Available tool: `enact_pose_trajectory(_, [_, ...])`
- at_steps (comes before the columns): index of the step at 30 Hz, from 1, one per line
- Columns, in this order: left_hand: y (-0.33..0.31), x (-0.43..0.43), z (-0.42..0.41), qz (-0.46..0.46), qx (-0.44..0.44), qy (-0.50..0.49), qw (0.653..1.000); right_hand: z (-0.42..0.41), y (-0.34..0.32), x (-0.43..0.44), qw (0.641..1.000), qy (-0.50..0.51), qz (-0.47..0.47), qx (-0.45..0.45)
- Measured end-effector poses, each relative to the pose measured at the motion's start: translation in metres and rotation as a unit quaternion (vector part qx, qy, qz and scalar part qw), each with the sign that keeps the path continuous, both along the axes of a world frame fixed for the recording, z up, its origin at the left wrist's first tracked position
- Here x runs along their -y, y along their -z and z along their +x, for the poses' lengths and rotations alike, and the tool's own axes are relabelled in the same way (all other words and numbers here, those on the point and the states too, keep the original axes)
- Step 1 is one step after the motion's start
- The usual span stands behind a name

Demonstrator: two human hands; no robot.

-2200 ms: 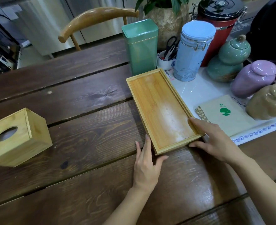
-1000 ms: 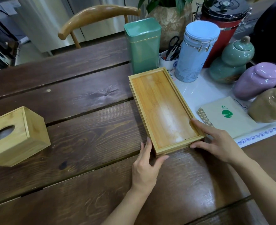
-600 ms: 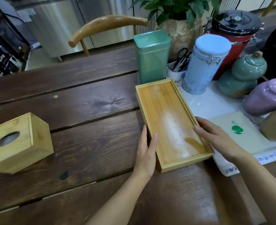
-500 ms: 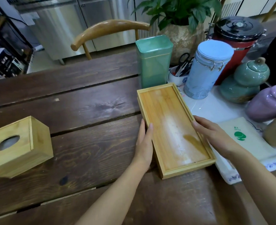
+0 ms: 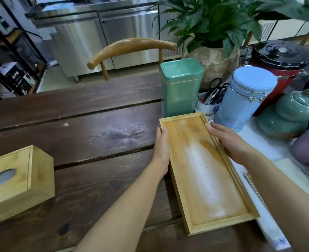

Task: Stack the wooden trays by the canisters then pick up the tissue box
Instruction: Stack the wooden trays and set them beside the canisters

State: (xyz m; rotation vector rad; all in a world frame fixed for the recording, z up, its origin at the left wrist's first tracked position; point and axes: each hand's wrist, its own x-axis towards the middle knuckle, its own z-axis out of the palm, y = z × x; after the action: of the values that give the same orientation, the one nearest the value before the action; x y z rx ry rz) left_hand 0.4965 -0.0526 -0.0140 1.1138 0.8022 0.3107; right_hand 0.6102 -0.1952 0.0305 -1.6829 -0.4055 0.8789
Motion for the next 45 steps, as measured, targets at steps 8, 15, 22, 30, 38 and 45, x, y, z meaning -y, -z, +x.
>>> enact_pose_trajectory(8, [0.012,0.004,0.007,-0.007,0.021,-0.035,0.999,-0.005,0.008,-0.004,1.000,0.028,0.002,-0.003])
enact_pose_trajectory(15, [0.013,0.004,0.006,-0.008,0.033,-0.032,0.999,-0.007,0.010,-0.002,1.000,0.019,-0.001,-0.007])
enact_pose_trajectory(22, [0.002,0.014,-0.008,0.020,0.045,-0.013,0.999,-0.014,0.001,0.005,1.000,-0.002,-0.018,0.011])
enact_pose_trajectory(30, [-0.003,0.074,-0.066,-0.021,0.053,-0.006,0.998,-0.052,-0.006,0.062,0.999,-0.023,-0.047,0.012])
enact_pose_trajectory(38, [-0.016,0.121,-0.108,-0.003,0.006,-0.004,1.000,-0.091,-0.003,0.119,0.996,-0.030,-0.088,0.017])
enact_pose_trajectory(45, [-0.030,0.112,-0.123,0.022,-0.048,0.034,0.998,-0.099,-0.021,0.114,0.990,-0.010,-0.128,0.059])
